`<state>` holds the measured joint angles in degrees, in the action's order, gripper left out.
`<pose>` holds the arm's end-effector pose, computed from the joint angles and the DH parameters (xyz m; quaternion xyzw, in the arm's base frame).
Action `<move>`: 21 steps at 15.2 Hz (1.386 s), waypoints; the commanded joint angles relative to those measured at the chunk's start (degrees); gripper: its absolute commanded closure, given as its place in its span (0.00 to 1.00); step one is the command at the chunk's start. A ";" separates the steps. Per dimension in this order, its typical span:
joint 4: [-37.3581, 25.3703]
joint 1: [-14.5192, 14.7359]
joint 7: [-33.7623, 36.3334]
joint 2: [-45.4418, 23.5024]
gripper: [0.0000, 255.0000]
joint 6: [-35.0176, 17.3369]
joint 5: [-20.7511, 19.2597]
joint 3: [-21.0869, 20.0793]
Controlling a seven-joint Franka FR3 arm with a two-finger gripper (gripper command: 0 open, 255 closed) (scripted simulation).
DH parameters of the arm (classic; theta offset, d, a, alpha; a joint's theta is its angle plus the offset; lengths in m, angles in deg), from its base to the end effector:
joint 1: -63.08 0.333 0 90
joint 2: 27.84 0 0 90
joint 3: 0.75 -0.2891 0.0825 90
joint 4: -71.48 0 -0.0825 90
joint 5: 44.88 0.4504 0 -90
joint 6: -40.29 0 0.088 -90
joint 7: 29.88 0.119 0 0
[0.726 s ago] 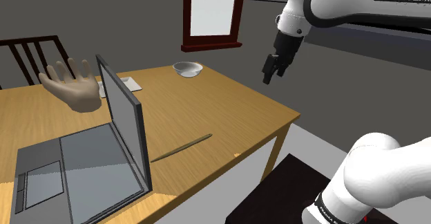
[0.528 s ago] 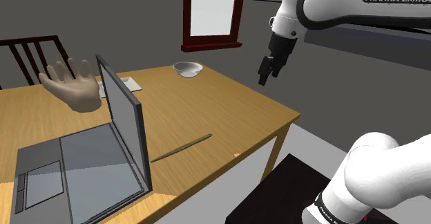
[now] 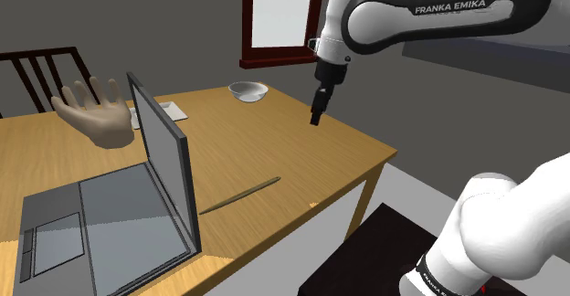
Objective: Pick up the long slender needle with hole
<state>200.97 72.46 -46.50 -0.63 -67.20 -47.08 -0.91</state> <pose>0.4909 0.0792 0.5022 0.9718 0.2307 0.0442 0.0220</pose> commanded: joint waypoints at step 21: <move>-9.71 15.44 -40.11 -27.00 0.00 -9.27 6.75 -6.58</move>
<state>191.11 87.59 -85.81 -26.80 -75.67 -40.41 -7.18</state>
